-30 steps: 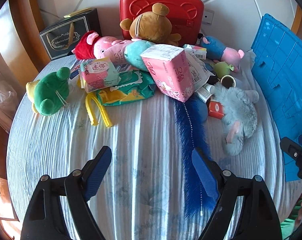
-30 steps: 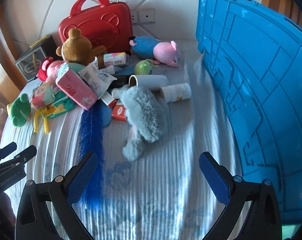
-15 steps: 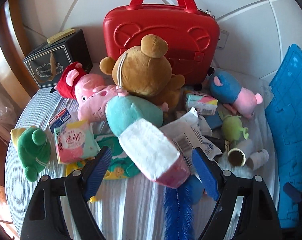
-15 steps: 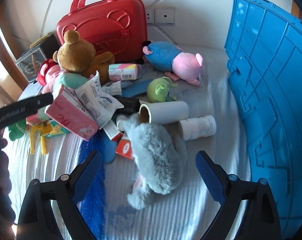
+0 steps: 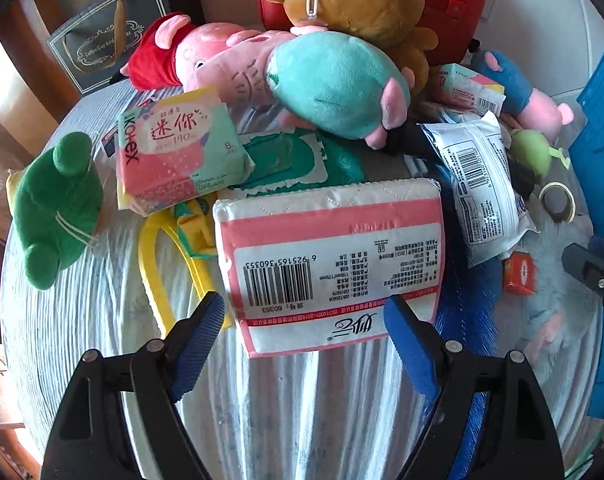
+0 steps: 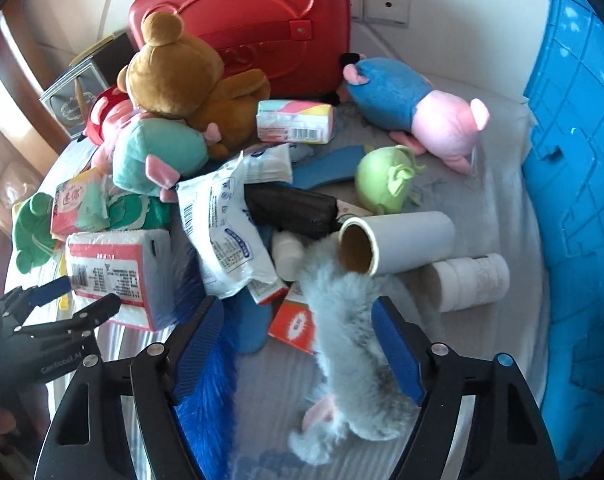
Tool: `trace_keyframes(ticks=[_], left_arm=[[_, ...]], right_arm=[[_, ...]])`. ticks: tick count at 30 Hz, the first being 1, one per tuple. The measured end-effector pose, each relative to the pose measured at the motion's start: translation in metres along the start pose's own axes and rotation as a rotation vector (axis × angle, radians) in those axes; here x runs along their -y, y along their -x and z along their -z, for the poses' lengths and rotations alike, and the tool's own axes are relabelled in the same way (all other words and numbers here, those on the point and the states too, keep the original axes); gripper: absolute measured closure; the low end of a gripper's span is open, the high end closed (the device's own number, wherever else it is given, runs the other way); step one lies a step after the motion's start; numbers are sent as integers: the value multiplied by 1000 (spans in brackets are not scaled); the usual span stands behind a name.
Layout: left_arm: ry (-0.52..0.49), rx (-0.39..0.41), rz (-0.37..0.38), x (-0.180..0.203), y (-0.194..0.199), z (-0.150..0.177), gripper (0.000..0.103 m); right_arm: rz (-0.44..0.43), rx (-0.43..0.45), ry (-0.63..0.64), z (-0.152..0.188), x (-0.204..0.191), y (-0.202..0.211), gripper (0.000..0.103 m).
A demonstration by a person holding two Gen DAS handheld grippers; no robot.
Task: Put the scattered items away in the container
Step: 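Grasp the pink tissue pack with the left tool while the right tool grasps the white wipe packet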
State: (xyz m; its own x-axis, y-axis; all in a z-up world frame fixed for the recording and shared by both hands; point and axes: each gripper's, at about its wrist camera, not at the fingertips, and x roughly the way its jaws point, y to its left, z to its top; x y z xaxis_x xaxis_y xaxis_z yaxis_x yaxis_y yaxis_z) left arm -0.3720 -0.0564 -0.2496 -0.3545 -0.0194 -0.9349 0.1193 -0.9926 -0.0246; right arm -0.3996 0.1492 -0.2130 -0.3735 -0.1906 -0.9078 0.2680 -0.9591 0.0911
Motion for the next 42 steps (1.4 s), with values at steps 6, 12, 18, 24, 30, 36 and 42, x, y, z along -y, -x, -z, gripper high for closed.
trace_keyframes(ticks=[6, 12, 18, 24, 30, 36, 42], left_arm=[[0, 104, -22, -2, 27, -17, 20], [50, 50, -1, -33, 23, 4, 20], [71, -80, 44, -39, -14, 41, 24], [136, 4, -137, -70, -14, 21, 29], [167, 94, -133, -78, 11, -6, 31], [88, 94, 14, -32, 27, 1, 27], [-93, 19, -56, -2, -2, 14, 15]], right_arm=[[-12, -28, 28, 4, -10, -12, 25], [-51, -15, 112, -10, -39, -23, 51], [-73, 43, 178, -49, -76, -44, 52], [-69, -25, 300, -54, -113, -73, 53], [-204, -164, 318, -1, -127, -73, 53], [-179, -59, 183, 11, -82, -29, 43], [-127, -77, 210, 26, -71, -19, 22]])
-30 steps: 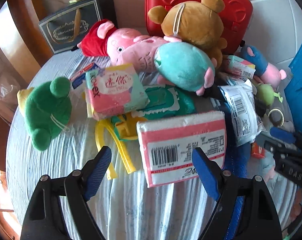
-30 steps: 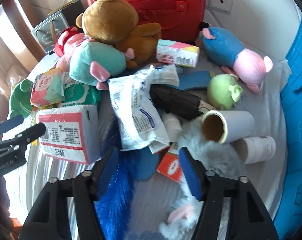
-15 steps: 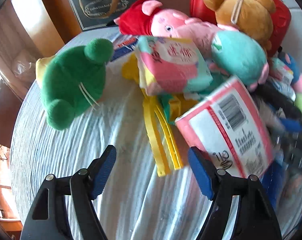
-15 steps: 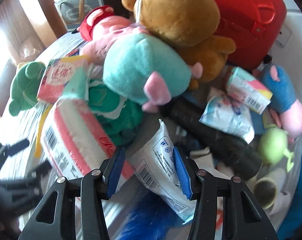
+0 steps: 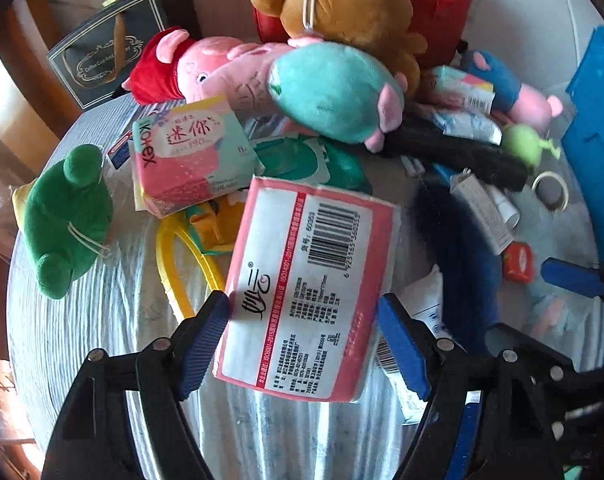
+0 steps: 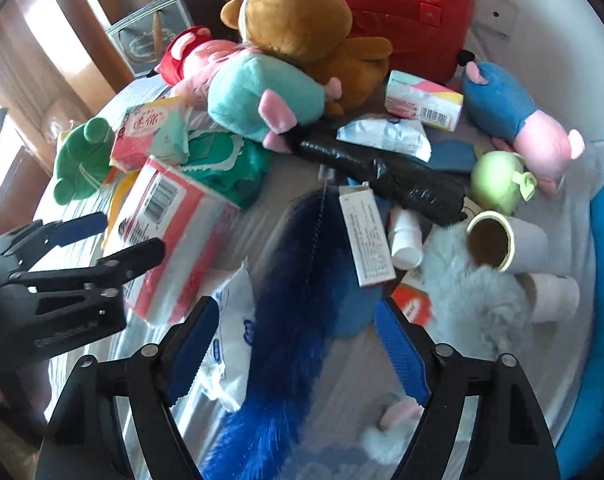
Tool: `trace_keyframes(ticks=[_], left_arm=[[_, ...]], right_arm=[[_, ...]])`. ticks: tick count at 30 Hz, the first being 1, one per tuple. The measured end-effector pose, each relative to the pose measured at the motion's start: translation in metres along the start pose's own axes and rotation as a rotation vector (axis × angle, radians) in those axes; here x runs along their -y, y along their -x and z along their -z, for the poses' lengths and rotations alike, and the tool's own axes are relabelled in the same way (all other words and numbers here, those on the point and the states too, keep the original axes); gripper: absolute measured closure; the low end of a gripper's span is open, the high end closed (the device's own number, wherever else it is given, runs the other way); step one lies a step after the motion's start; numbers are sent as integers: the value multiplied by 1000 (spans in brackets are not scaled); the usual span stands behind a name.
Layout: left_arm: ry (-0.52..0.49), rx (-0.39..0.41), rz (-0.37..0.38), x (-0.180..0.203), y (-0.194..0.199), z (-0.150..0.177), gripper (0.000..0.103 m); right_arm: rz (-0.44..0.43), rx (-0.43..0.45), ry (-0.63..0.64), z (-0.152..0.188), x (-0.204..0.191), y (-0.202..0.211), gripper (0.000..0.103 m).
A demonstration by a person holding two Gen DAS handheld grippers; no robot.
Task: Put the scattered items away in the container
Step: 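Grasp the pink tissue pack with the left tool while the right tool grasps the white wipe packet, then lift the pink tissue pack with the left tool while the right tool carries the wipe packet to the crate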
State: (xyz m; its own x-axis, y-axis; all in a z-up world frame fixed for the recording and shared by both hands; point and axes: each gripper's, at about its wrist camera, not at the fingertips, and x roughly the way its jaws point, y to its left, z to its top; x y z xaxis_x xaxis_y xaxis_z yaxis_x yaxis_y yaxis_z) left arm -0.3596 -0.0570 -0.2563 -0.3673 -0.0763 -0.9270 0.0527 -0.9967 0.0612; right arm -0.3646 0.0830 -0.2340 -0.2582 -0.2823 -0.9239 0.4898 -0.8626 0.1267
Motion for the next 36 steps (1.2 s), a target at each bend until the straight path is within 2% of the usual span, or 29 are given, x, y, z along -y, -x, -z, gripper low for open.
trace_keyframes(ticks=[2, 4, 6, 8, 10, 11, 13, 14, 18, 21, 28, 36], left_arm=[[0, -6, 6, -2, -9, 2, 8], [22, -6, 32, -7, -15, 3, 2], [38, 0, 73, -12, -18, 4, 1], [42, 4, 113, -15, -24, 6, 1], [62, -13, 160, -17, -31, 6, 1], [69, -17, 174, -18, -32, 6, 4], [67, -5, 178, -18, -29, 7, 8], [61, 3, 172, -17, -26, 8, 12], [28, 20, 130, -9, -12, 17, 17], [34, 47, 119, -7, 6, 26, 17], [51, 183, 75, -13, 84, 42, 17], [43, 327, 43, -23, 167, 76, 17]], right_arm=[[-15, -34, 11, 11, -9, -8, 22], [-43, -67, 10, 16, -16, -20, 27], [-73, -85, 14, 21, -23, -30, 31], [-124, -82, 10, 19, -29, -36, 31], [-137, -83, 26, 16, -36, -44, 32], [-131, -92, 33, 15, -39, -48, 36], [-153, -94, 35, 15, -43, -50, 60], [-152, -87, 37, 16, -44, -49, 60], [-130, -73, 6, 23, -37, -34, 75], [-112, -52, -30, 32, -23, -14, 80], [-70, 77, -46, 48, -16, 48, 81], [-19, 246, -20, 58, -54, 121, 81]])
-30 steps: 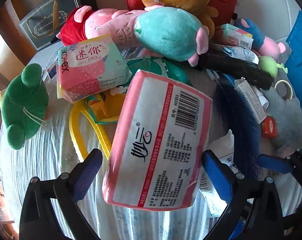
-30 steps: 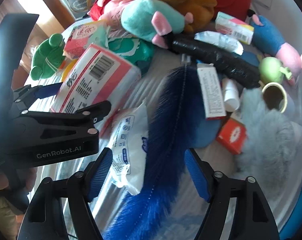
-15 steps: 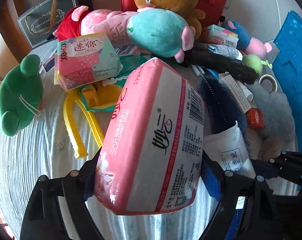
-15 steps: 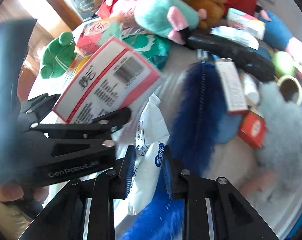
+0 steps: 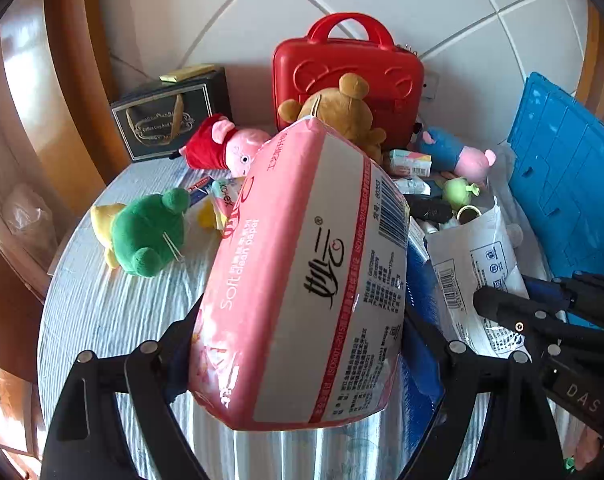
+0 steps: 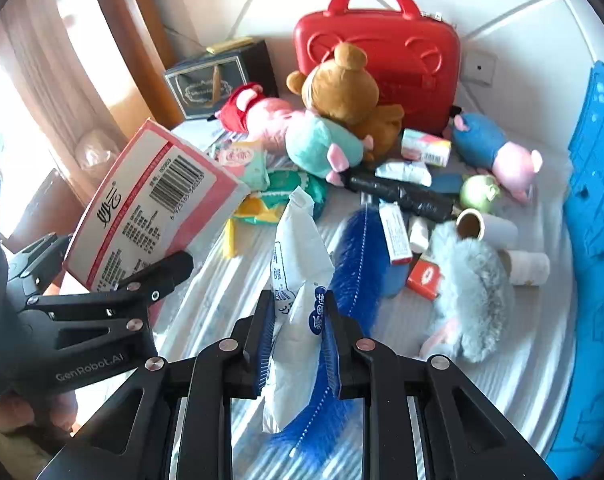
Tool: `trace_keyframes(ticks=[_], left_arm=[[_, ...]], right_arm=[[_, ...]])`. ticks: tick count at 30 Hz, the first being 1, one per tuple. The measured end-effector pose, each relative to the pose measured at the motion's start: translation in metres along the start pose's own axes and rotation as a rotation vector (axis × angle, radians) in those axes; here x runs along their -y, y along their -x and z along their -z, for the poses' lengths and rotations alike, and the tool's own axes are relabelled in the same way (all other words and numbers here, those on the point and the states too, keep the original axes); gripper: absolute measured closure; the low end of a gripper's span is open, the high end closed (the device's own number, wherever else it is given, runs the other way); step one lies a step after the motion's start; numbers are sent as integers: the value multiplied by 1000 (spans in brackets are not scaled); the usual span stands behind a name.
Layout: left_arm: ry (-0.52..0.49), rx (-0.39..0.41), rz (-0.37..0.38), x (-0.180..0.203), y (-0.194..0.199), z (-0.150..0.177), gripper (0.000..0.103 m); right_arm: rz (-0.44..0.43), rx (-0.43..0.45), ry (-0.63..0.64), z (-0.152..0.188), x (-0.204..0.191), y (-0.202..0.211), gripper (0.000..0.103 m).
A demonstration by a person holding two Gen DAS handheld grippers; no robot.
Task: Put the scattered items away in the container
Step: 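Lift the pink tissue pack with the left tool while the right tool carries the wipe packet to the crate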
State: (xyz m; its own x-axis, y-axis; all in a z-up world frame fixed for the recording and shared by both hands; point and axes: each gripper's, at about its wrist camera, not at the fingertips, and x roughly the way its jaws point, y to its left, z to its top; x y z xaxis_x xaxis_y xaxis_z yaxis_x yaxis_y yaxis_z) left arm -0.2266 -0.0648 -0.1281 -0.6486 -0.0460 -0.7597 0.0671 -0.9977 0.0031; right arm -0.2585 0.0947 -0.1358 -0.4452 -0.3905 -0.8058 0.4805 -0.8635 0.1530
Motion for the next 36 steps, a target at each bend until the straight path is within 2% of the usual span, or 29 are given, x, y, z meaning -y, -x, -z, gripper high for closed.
trace_keyframes(ticks=[8, 14, 26, 31, 36], left_arm=[[1, 105, 23, 6, 72, 17, 17], [4, 178, 15, 37, 120, 31, 17], [33, 256, 10, 165, 196, 66, 17], [-6, 271, 26, 199, 210, 62, 17], [-73, 304, 84, 227, 214, 49, 17]], right_arm=[[80, 143, -12, 7, -26, 82, 81], [98, 225, 11, 26, -21, 141, 81], [111, 335, 82, 90, 51, 255, 81], [134, 375, 59, 105, 79, 290, 81], [197, 438, 2, 112, 104, 320, 81]])
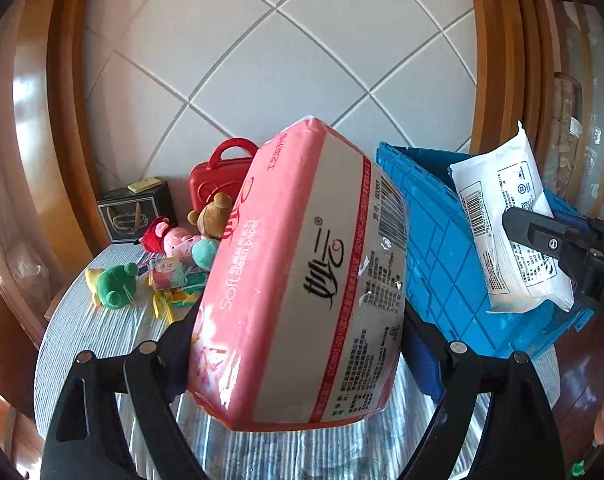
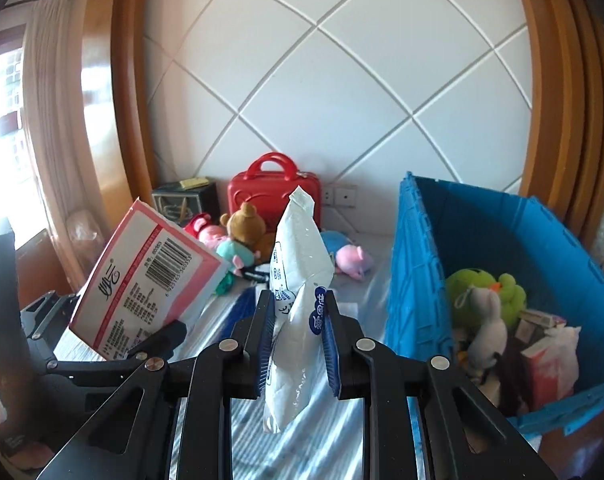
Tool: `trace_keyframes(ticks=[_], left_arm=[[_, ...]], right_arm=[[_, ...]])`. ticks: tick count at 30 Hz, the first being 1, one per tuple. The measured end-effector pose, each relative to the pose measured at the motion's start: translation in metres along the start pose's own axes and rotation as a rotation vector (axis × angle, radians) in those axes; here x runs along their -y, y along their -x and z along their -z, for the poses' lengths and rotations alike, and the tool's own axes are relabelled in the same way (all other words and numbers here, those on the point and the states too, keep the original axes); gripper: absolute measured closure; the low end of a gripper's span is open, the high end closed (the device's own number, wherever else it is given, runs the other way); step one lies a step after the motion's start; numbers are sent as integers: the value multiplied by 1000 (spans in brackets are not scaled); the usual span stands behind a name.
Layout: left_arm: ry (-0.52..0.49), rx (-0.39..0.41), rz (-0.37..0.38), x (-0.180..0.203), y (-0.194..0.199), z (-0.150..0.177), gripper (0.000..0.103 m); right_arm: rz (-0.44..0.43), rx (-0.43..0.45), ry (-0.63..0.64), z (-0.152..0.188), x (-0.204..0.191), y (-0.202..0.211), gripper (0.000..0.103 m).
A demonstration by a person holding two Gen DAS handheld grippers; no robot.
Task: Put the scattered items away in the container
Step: 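Lift the pink tissue pack with the left tool while the right tool carries the wipe packet to the crate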
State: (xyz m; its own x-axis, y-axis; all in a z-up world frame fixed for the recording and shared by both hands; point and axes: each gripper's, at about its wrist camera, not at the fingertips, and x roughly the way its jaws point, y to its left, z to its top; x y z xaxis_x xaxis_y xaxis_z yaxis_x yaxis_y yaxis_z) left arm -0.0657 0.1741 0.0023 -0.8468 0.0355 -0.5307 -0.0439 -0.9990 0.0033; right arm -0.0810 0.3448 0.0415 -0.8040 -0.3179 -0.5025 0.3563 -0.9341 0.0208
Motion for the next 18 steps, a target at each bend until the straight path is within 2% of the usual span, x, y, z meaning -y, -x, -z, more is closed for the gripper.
trace_keyframes(ticks=[5, 10, 15, 18], left_arm=[[-51, 33, 70, 35, -7, -20, 17], [-91, 53, 147, 86, -12, -49, 16], [-122, 54, 200, 160, -29, -81, 16], [-139, 0, 201, 215, -53, -96, 16]], right_arm=[[107, 31, -30, -8, 33, 15, 81], [218, 38, -66, -20, 88, 29, 81], [327, 28, -40, -34, 158, 35, 81], [345, -13, -26, -37, 207, 27, 81]])
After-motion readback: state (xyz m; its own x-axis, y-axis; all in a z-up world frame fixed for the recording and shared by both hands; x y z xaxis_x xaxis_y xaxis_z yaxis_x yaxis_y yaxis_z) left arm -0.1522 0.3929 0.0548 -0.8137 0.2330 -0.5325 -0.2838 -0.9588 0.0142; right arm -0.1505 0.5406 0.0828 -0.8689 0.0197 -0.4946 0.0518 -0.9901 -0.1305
